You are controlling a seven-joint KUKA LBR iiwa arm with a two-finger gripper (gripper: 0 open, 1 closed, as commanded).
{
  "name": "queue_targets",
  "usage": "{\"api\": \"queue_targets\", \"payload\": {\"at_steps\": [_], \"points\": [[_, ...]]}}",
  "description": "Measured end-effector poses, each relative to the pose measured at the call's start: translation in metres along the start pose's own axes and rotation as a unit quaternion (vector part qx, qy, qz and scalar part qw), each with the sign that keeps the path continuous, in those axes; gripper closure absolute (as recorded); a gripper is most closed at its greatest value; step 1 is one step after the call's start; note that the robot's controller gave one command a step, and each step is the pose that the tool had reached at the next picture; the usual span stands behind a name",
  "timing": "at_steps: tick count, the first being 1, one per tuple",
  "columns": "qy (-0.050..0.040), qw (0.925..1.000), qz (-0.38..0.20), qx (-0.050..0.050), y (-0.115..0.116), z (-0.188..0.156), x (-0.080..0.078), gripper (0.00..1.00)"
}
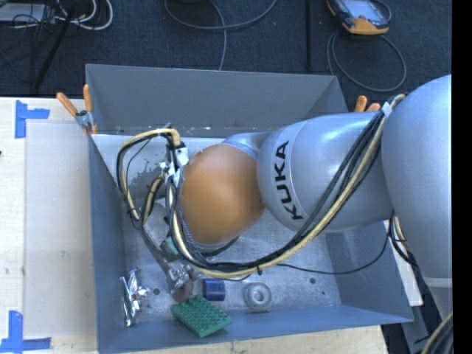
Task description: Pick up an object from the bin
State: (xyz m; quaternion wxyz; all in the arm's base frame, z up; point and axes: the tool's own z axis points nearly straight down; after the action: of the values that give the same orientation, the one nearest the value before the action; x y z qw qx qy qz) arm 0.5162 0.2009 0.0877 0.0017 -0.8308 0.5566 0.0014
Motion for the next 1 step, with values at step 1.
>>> {"api": "queue_targets", "payload": {"at_steps": [1], "points": [[0.0011,1.0,-0.005,0.003,-0.0071,-0.1091,-0.008,1.0]]}}
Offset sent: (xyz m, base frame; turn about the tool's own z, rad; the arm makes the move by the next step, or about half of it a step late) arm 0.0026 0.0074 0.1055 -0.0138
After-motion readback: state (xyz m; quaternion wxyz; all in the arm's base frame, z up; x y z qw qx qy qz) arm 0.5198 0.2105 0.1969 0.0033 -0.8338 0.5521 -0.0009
